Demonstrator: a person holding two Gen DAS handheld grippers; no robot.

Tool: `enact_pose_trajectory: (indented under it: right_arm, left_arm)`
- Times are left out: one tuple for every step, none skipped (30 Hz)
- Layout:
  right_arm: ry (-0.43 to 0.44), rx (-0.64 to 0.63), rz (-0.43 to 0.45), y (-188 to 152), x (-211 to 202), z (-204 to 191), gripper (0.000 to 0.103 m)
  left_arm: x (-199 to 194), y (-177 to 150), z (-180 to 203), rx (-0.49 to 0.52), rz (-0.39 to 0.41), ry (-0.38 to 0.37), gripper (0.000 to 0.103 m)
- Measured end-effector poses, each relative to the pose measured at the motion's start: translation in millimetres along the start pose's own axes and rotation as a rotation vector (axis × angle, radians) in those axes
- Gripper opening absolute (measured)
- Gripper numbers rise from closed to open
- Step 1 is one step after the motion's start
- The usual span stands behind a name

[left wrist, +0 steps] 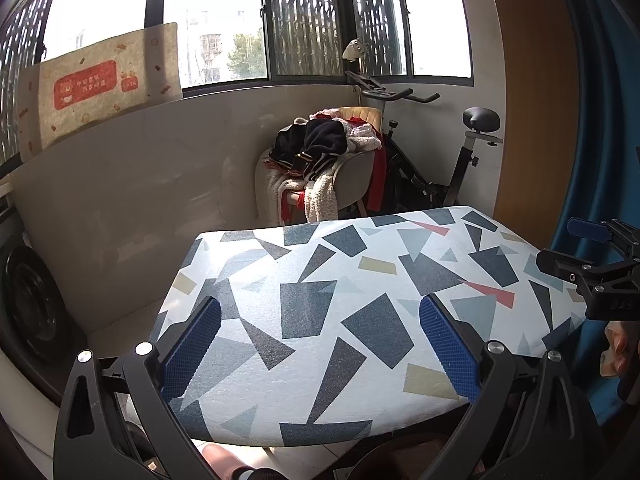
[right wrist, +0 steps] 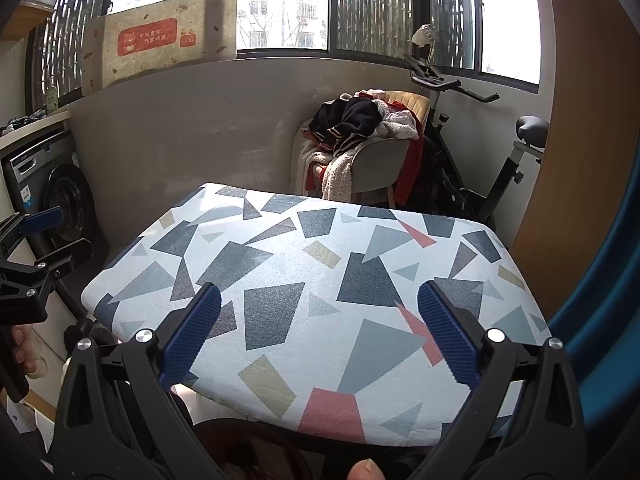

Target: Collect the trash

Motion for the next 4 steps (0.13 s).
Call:
enact_pose_trajectory:
  right_arm:
    - [0.000, -0.001, -0.002, -0.5, 0.5, -0.4, 0.097]
    - [-0.001, -0.002, -0.004, -1.0, 0.7, -0.5, 0.097]
    - [-0.001, -0.003, -0.006, -1.0, 1.7, -1.3, 0.097]
    - [-0.001, -0.004, -0.008, -1.5, 2.2, -1.8, 0.097]
  left_arm:
    - [1.1, -0.1, -0.1, -0.002, -0.004, 0.000, 0.097]
    - [1.7, -0.3, -0.3, -0.003, -0.006, -0.002, 0.097]
    - [2.3, -0.3, -0.5, -0.004, -0.009, -0.003, 0.097]
    - [3.0, -0.5, -0.7, -0.005, -0.011, -0.003, 0.097]
Point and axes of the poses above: each gripper's, at about its wrist camera, not at the fingertips, and x roughly the way its jaws point, z to its right, y to its top, the point moved 2 cm from there along x, roughly the way its jaws point, and after that the axes turned 13 degrees about -y, right-handed, at the moved point
